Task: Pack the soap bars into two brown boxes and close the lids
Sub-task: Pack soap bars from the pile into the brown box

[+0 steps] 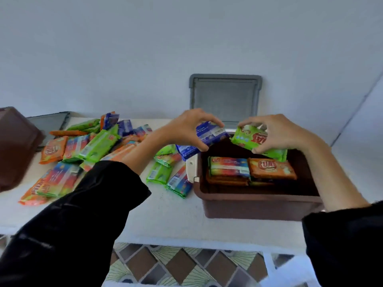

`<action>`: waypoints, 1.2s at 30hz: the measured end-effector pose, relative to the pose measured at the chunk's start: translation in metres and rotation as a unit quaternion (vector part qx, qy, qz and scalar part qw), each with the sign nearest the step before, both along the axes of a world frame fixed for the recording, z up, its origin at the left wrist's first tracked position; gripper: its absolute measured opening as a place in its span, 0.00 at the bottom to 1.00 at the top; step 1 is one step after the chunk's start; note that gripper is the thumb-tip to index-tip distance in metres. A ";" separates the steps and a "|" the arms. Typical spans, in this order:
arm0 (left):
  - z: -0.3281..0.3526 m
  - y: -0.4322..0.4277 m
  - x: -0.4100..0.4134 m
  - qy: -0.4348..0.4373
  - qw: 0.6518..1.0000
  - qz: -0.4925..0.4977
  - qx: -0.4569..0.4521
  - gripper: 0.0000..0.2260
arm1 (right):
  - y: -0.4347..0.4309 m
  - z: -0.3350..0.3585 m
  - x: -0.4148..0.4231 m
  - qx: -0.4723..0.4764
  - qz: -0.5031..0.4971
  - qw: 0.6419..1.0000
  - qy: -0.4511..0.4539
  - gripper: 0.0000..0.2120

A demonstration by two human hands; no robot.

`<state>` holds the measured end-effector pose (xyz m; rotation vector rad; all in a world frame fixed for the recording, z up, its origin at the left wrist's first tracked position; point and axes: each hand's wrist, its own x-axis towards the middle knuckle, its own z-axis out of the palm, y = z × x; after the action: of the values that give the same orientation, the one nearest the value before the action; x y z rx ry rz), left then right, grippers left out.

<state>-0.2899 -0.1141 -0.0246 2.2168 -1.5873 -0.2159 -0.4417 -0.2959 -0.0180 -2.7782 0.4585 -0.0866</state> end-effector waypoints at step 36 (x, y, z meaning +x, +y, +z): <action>-0.051 -0.046 -0.003 0.012 0.997 -0.075 -0.030 0.19 | -0.034 -0.049 0.004 -0.046 0.001 0.999 -0.015 0.30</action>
<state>-0.2930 -0.1605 -0.0755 2.0440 -1.7267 -0.2320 -0.4377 -0.3294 -0.0668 -2.8623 0.4560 -0.1528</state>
